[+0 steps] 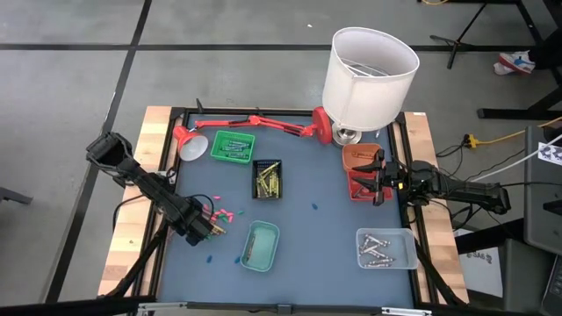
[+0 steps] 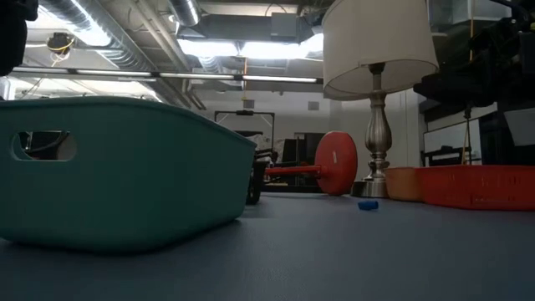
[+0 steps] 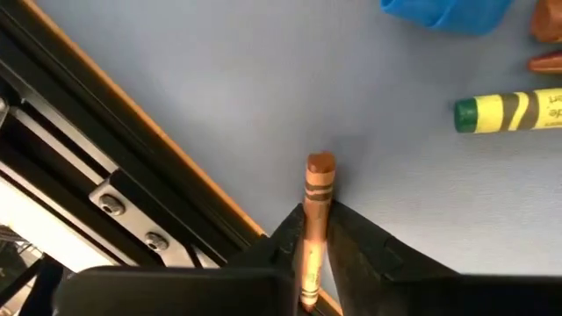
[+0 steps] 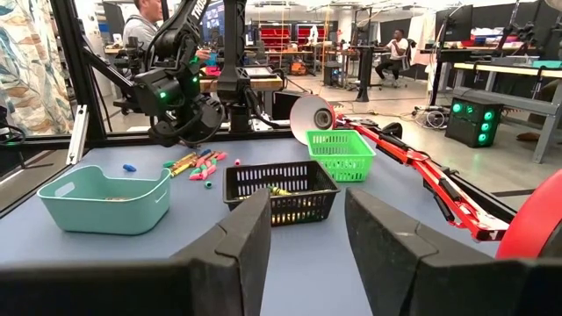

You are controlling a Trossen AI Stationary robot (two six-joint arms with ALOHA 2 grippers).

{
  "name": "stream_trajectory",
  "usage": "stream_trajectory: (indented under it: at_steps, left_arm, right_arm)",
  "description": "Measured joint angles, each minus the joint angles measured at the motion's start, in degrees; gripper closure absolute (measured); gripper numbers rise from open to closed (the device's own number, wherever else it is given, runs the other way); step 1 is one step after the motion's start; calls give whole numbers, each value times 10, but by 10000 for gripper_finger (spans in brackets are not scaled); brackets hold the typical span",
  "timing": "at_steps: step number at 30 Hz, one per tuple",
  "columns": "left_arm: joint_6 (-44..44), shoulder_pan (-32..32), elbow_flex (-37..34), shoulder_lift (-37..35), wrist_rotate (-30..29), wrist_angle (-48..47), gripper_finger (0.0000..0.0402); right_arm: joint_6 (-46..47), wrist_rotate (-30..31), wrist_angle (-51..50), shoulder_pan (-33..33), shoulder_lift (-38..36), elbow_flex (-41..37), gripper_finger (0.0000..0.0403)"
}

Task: Sort crayons
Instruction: Put the brown crayon into the light green bin

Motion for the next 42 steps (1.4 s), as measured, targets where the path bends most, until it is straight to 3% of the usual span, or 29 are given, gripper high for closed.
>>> stream_trajectory:
  at_steps: [5, 13, 25, 29, 33, 38, 42]
  left_arm:
    - [0, 0, 1, -1, 0, -6, 384]
    - [0, 1, 6, 1, 7, -14, 386]
    - [30, 1, 130, 1, -4, -24, 386]
    - [31, 1, 183, 1, -66, -14, 386]
    - [30, 1, 220, 1, -183, 26, 386]
    - [30, 2, 222, 1, -348, 140, 386]
    - [30, 6, 222, 17, -420, 210, 386]
  right_arm:
    - [0, 0, 0, 0, 0, 0, 255]
    - [0, 0, 0, 0, 0, 0, 255]
    - [0, 0, 0, 0, 0, 0, 255]
    - [0, 0, 0, 0, 0, 0, 255]
    - [0, 0, 0, 0, 0, 0, 255]
    - [0, 0, 0, 0, 0, 0, 255]
    - [0, 0, 0, 0, 0, 0, 255]
